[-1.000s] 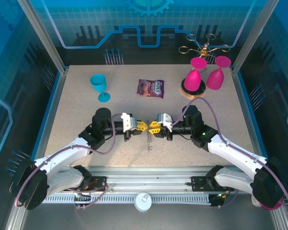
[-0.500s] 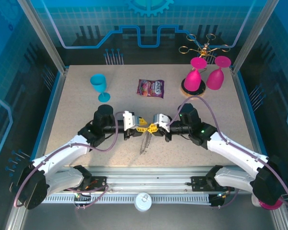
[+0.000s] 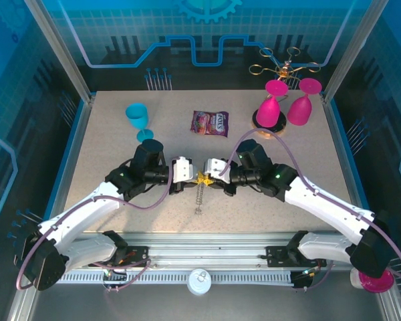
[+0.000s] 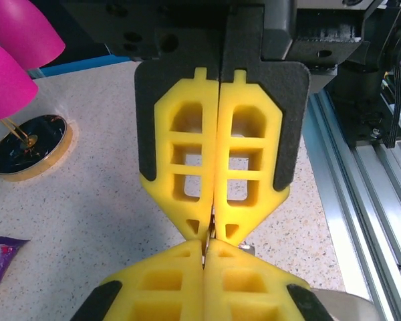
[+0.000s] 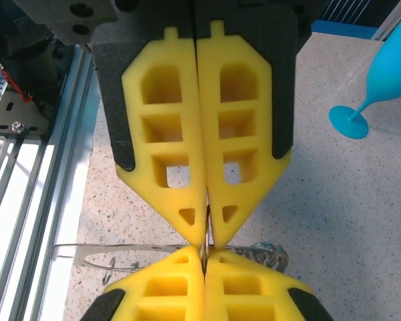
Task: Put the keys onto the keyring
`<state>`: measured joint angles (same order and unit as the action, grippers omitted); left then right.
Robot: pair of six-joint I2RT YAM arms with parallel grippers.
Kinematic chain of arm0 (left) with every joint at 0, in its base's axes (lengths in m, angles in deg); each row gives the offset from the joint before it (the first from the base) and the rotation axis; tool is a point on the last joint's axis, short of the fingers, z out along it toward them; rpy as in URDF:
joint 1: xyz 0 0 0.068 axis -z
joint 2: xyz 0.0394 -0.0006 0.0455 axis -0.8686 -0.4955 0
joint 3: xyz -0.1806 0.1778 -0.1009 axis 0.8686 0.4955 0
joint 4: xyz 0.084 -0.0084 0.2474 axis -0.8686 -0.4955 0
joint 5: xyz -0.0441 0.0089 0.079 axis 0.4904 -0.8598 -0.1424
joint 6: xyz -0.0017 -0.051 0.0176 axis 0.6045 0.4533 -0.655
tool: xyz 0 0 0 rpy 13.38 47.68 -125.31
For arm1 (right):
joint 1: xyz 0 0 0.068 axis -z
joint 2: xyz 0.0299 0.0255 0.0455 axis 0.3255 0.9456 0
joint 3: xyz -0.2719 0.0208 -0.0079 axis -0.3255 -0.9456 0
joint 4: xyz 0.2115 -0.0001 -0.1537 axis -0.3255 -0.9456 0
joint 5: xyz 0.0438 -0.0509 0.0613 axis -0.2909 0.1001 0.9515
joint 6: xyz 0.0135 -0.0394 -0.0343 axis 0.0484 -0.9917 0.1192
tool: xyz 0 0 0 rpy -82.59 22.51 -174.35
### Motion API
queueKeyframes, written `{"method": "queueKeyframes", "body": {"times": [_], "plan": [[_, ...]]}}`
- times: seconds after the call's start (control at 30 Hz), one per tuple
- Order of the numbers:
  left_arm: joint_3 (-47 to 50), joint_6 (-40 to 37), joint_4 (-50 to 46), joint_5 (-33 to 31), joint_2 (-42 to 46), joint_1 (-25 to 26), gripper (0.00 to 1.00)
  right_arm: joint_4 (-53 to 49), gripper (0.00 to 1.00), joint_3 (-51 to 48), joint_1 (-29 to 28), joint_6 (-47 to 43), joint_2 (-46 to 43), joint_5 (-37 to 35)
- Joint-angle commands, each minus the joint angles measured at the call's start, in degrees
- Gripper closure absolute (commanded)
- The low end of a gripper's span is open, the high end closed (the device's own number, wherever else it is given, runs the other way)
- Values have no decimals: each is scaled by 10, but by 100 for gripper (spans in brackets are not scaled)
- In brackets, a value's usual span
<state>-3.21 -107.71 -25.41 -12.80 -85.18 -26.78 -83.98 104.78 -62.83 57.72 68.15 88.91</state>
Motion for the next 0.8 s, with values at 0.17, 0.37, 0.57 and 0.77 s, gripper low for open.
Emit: {"method": "queueKeyframes", "body": {"times": [0.17,0.37,0.57,0.77], "plan": [[100,73,213,39,45,3,100,248,70,-134,36,110,-47,68],[109,89,227,60,45,3,100,254,70,-146,38,112,-52,90],[112,107,251,67,42,3,100,269,80,-148,38,118,-47,108],[109,109,232,45,44,3,90,233,100,-128,39,100,-50,112]]}}
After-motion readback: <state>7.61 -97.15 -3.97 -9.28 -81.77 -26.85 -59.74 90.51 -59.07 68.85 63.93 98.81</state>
